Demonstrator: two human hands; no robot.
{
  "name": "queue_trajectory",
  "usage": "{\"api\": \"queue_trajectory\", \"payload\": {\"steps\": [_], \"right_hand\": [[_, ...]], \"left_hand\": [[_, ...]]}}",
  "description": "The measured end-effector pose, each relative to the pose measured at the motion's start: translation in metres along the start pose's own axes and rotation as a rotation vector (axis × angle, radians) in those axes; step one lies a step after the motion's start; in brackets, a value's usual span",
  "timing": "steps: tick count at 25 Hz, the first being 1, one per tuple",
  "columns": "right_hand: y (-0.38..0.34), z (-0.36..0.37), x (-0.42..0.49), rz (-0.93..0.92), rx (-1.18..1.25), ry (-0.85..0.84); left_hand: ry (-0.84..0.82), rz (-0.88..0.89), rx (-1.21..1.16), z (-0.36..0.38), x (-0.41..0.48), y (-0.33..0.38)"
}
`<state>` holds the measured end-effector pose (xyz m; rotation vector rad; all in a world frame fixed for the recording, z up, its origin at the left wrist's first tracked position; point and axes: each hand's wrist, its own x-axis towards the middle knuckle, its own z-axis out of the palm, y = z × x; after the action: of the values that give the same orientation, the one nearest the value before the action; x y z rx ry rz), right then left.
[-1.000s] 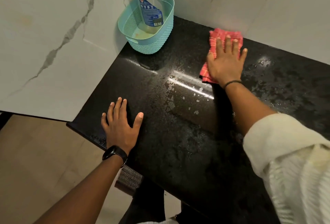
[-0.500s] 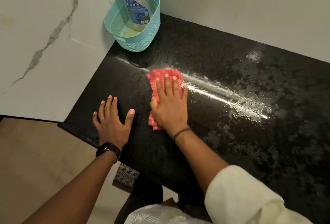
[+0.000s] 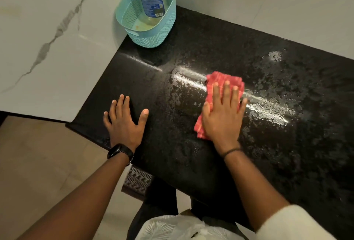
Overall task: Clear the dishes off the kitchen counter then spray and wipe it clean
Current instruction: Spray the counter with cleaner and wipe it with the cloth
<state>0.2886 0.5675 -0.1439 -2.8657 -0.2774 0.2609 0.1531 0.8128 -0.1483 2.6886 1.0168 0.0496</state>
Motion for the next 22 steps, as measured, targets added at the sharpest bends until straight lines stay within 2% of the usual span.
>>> {"api": "queue_trajectory", "payload": {"steps": [3,6,11,14,17,22], "right_hand": [[-0.035,0.017,-0.056,-0.159,-0.038,-0.07],[-0.055,0.02,-0.029,-0.276,-0.055,-0.072],[-0.069,0.009,0.083,-0.159,-0.024,-0.006],[-0.096,0.014,0.107,-0.146,-0.022,0.008],[-0.127,0.027,0.086,-0.231,-0.027,-0.011],[-0.16,0.054,-0.022,-0.41,-0.01,-0.069]], "left_hand": [[-0.007,0.005,0.002,0.0,0.0,0.002],[0.011,0.006,-0.013,-0.001,-0.001,0.001],[0.018,0.007,-0.021,0.001,0.0,0.0],[0.008,0.005,-0.023,0.002,0.001,0.0],[0.022,0.014,-0.051,0.002,0.001,-0.001],[0.136,0.033,-0.313,0.0,0.001,-0.009]]}}
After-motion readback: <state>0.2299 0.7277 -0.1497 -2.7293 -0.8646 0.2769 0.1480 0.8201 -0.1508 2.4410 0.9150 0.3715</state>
